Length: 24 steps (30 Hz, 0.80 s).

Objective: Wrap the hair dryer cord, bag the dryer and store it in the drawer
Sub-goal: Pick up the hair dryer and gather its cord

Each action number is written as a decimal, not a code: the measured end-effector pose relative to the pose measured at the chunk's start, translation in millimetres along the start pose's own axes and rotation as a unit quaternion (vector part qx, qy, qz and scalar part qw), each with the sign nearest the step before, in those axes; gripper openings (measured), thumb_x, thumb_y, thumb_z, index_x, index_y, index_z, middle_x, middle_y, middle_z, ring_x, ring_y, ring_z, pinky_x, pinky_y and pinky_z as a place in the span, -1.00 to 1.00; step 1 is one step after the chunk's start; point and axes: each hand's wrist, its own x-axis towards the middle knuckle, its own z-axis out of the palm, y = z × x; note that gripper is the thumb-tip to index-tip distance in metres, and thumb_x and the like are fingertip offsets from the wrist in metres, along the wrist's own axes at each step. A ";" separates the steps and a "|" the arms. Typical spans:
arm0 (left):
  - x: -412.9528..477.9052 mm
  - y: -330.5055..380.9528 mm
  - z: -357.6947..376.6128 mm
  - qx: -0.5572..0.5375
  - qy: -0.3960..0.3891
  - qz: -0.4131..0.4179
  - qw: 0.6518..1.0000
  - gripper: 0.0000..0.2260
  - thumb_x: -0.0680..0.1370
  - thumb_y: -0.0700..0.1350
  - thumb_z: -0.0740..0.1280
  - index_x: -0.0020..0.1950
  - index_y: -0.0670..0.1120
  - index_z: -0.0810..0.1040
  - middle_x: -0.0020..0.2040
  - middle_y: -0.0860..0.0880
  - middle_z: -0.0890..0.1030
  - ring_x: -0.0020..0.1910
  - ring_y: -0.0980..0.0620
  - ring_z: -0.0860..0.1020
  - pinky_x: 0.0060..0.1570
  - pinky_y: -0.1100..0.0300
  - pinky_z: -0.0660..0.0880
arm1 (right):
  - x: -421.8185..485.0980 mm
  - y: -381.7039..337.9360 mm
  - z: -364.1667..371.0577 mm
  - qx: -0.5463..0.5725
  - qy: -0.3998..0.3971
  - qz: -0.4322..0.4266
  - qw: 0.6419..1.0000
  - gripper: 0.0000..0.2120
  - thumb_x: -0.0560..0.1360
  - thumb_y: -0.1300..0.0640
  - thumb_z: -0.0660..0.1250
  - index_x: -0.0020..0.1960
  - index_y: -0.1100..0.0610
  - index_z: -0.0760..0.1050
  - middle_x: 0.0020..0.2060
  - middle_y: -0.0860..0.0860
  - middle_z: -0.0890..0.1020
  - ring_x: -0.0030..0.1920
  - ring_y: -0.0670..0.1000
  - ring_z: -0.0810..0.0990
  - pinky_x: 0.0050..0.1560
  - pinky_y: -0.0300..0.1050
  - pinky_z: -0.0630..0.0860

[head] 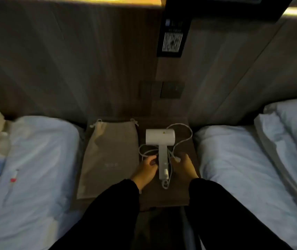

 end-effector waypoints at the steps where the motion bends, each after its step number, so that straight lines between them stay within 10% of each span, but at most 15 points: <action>1: 10.2 -4.6 5.0 -0.021 0.004 -0.006 1.000 -0.64 0.61 -0.17 0.15 0.42 -0.07 0.34 0.37 -0.11 0.43 0.26 -0.08 0.46 0.26 0.06 0.41 | 7.1 2.5 4.4 0.021 -0.013 0.016 1.000 -0.41 0.52 0.00 0.27 0.43 0.25 0.19 0.36 0.17 0.37 0.32 0.17 0.38 0.17 -0.08 0.33; 11: 52.7 -40.6 26.3 -0.263 -0.052 -0.107 0.958 -0.73 0.58 -0.23 0.19 0.27 -0.21 0.48 0.19 -0.20 0.57 0.14 -0.15 0.55 0.02 0.09 0.52 | 50.8 14.3 19.5 0.101 -0.120 0.071 0.985 -0.77 0.49 0.06 0.34 -0.13 0.25 0.52 -0.28 0.07 0.56 -0.30 0.00 0.52 -0.43 -0.36 0.46; 14: 56.3 -37.4 24.0 -0.280 -0.051 -0.117 0.951 -0.73 0.58 -0.24 0.19 0.26 -0.26 0.48 0.19 -0.22 0.58 0.13 -0.16 0.55 0.01 0.09 0.53 | 53.1 13.8 18.9 0.157 -0.136 0.108 0.972 -0.68 0.45 0.10 0.39 0.06 0.33 0.54 -0.06 0.17 0.64 -0.06 0.14 0.62 0.01 -0.03 0.60; 19: 64.1 -37.8 7.7 -0.085 0.094 0.015 0.992 -0.75 0.60 -0.25 0.13 0.22 -0.22 0.50 0.16 -0.20 0.57 0.03 -0.09 0.56 0.09 0.05 0.51 | 53.0 12.1 19.7 0.164 -0.151 0.117 0.968 -0.71 0.49 0.08 0.34 0.10 0.26 0.50 -0.08 0.11 0.59 -0.01 0.12 0.57 0.19 0.09 0.50; 24: 101.5 -34.8 -12.6 0.096 0.265 0.210 0.936 -0.45 0.53 -0.20 0.29 0.49 -0.02 0.20 0.44 -0.13 0.27 0.40 -0.08 0.29 0.39 -0.03 0.29 | 57.2 18.4 28.4 0.134 -0.109 0.063 0.983 -0.62 0.41 0.05 0.43 0.10 0.24 0.45 -0.19 0.08 0.56 -0.21 0.03 0.56 -0.24 -0.10 0.53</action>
